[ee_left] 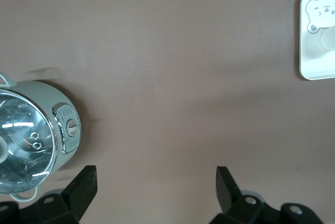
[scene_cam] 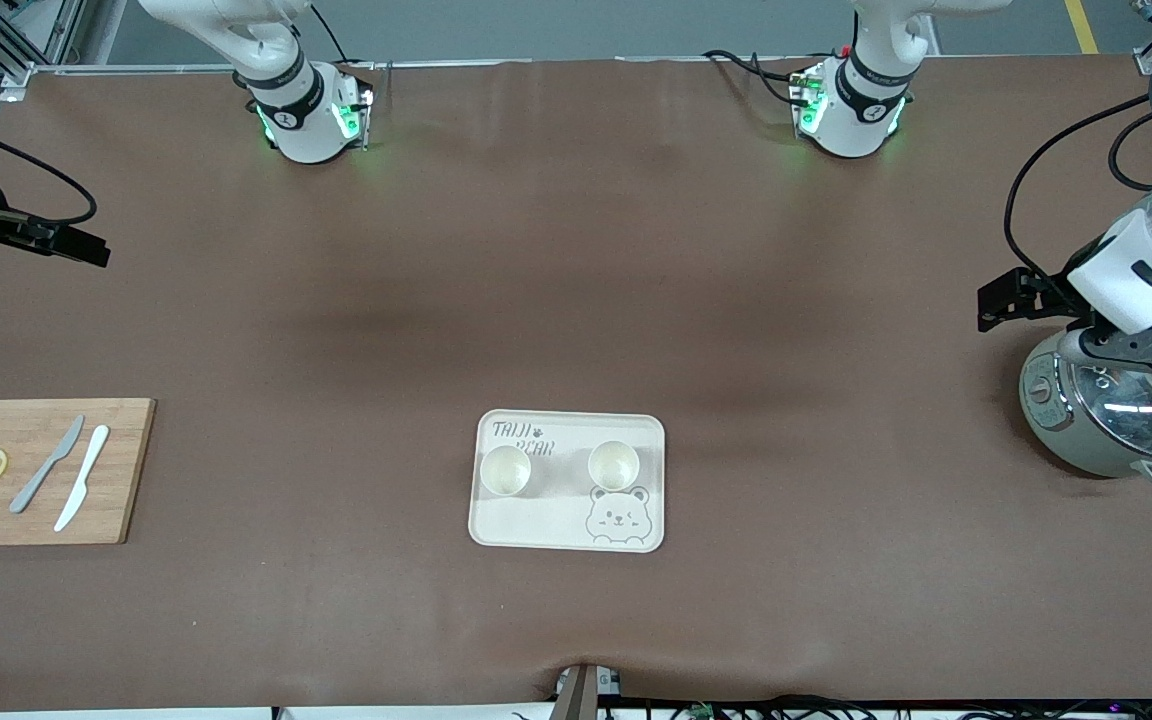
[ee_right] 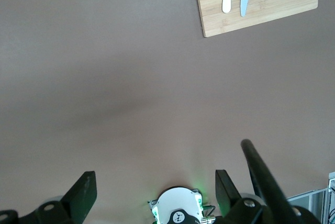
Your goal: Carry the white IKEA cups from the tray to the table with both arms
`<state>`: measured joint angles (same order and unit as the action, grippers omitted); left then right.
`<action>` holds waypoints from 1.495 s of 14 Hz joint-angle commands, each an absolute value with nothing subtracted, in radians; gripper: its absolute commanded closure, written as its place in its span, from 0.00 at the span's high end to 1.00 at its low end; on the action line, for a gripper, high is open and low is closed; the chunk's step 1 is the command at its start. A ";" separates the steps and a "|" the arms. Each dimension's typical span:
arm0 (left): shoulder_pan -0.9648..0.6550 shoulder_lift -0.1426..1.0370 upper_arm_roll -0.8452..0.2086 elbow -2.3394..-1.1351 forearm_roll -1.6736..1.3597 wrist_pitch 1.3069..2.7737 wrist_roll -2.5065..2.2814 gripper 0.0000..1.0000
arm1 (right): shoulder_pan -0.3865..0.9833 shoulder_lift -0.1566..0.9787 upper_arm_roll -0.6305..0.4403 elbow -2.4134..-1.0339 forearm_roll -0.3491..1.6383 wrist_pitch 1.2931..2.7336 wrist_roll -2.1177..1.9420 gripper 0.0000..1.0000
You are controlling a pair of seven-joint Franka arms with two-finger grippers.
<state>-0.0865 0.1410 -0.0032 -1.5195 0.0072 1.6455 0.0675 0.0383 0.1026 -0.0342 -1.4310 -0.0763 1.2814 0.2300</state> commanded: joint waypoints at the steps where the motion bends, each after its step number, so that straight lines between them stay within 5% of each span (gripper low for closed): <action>1: -0.086 0.156 -0.005 -1.489 0.031 1.631 0.083 1.00 | 0.034 0.091 -0.031 -1.434 -0.055 1.272 0.247 1.00; 17: -0.237 0.264 -0.035 -1.480 -0.009 1.750 -0.230 1.00 | 0.038 0.094 -0.026 -1.436 -0.052 1.259 0.255 1.00; 21: -0.320 0.412 -0.034 -1.303 0.014 1.753 -0.393 1.00 | 0.040 0.094 -0.026 -1.436 -0.054 1.258 0.256 1.00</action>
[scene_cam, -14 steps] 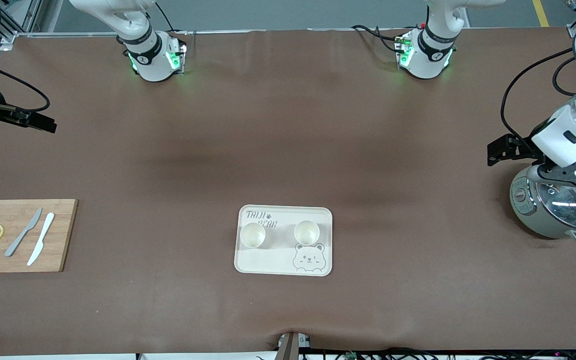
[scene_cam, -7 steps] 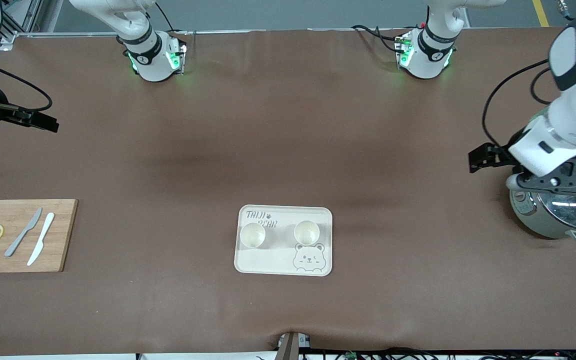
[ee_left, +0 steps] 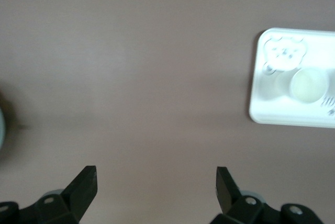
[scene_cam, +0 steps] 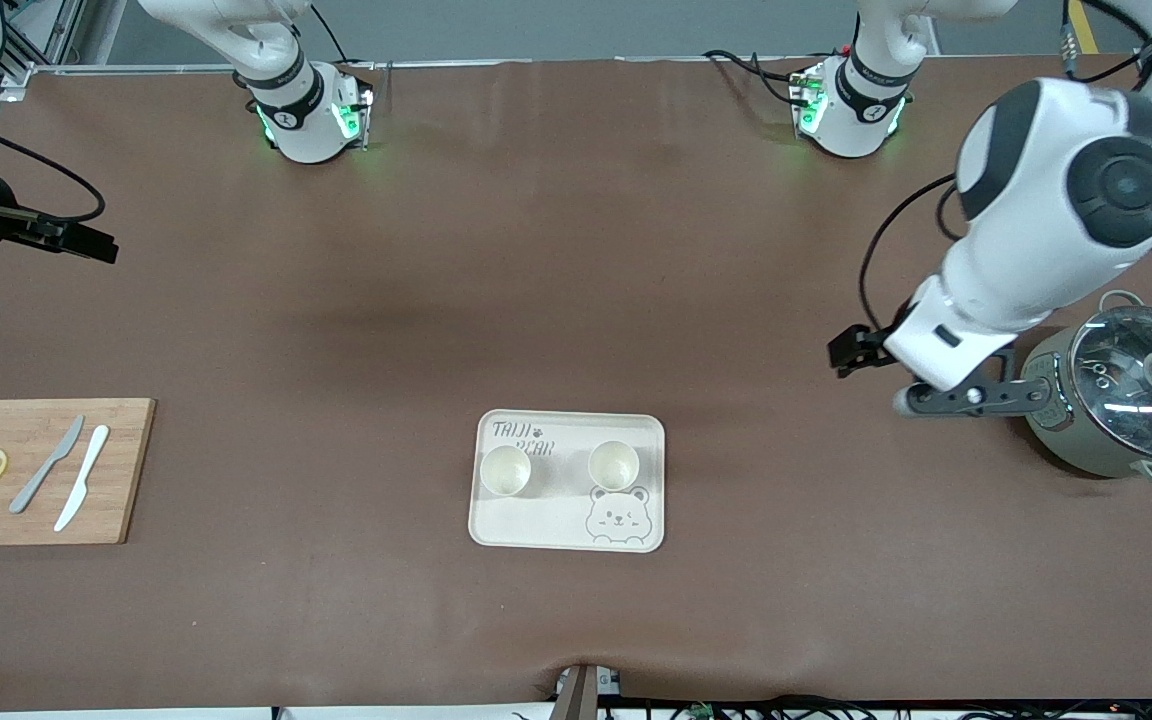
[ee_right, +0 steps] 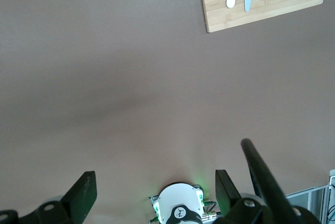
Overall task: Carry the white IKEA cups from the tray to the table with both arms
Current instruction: 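Move the left gripper over a white paper cup on the tray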
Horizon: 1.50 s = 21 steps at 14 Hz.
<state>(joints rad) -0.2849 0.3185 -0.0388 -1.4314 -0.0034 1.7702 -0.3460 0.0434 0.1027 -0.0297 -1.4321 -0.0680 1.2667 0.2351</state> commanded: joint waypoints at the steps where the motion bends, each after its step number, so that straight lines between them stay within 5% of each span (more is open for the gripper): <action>1: -0.327 0.432 -0.034 -1.286 0.017 1.753 -0.384 1.00 | 0.041 0.094 -0.026 -1.436 -0.054 1.259 0.256 1.00; 21: -0.566 0.814 0.021 -1.126 0.046 2.052 -0.405 1.00 | 0.054 0.064 -0.023 -1.397 -0.008 1.184 0.314 1.00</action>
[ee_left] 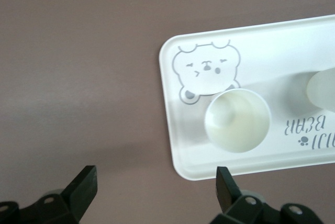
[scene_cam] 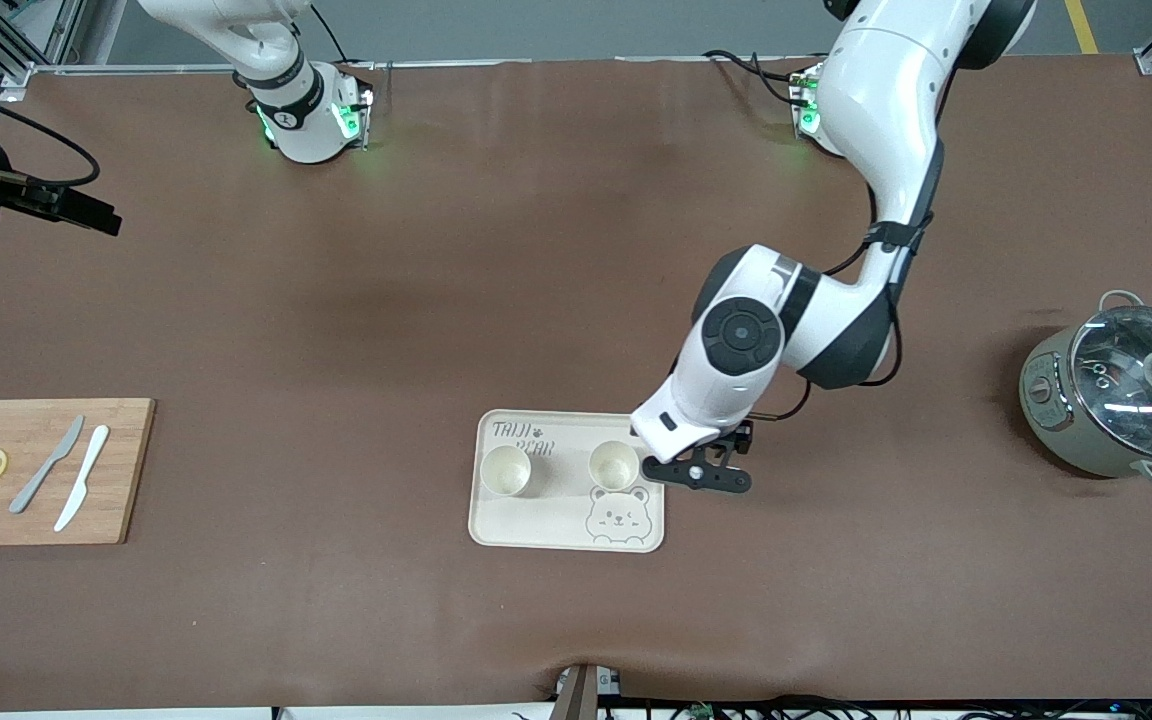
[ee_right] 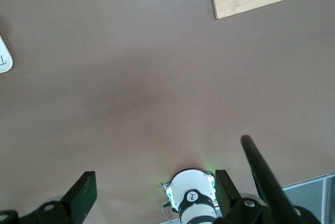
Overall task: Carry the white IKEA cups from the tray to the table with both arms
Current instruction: 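Lower the left gripper around the cup and close it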
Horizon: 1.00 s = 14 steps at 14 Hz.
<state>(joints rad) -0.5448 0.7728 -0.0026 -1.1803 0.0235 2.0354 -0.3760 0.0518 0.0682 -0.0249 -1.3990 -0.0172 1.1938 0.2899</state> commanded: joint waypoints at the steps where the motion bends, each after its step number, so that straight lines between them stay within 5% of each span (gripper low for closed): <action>1: -0.574 0.833 0.020 -1.126 0.046 2.081 -0.413 1.00 | 0.055 0.064 -0.023 -1.399 -0.009 1.184 0.313 1.00; 14: -0.600 0.959 0.021 -1.063 0.044 2.212 -0.442 1.00 | 0.077 0.071 -0.025 -1.410 -0.011 1.167 0.314 1.00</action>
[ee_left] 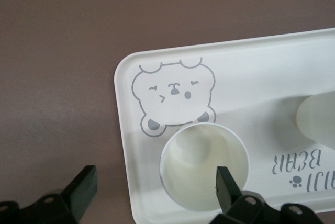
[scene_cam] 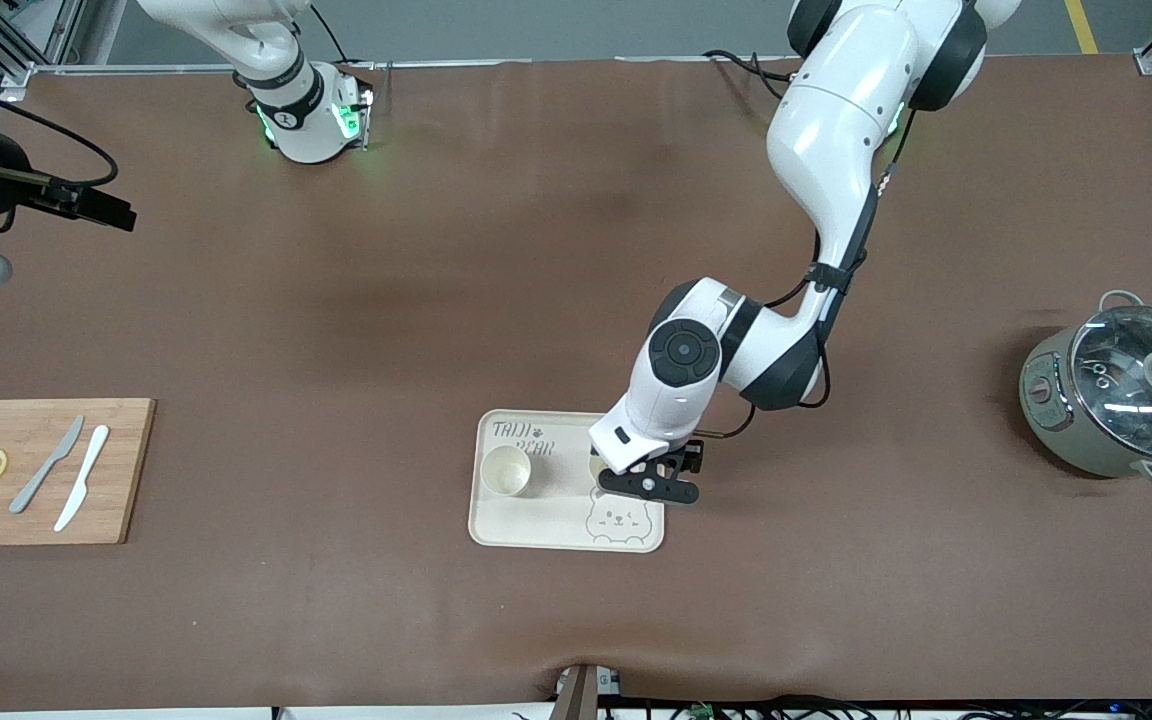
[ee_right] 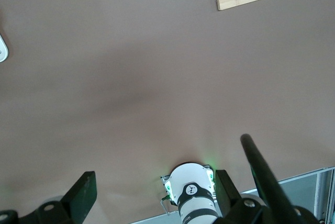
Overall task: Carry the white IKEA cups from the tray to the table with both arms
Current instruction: 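Lower the left gripper around the cup and close it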
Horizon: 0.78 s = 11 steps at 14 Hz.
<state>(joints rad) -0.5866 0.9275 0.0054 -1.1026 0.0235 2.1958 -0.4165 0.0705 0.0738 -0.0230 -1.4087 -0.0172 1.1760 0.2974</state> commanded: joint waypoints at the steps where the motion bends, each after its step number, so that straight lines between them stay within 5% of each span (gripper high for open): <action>1: -0.600 0.965 0.021 -1.063 0.044 2.223 -0.442 1.00 | 0.077 0.071 -0.025 -1.410 -0.011 1.167 0.314 1.00; 11: -0.600 0.994 0.026 -1.065 0.044 2.279 -0.454 1.00 | 0.077 0.072 -0.025 -1.413 -0.011 1.164 0.314 1.00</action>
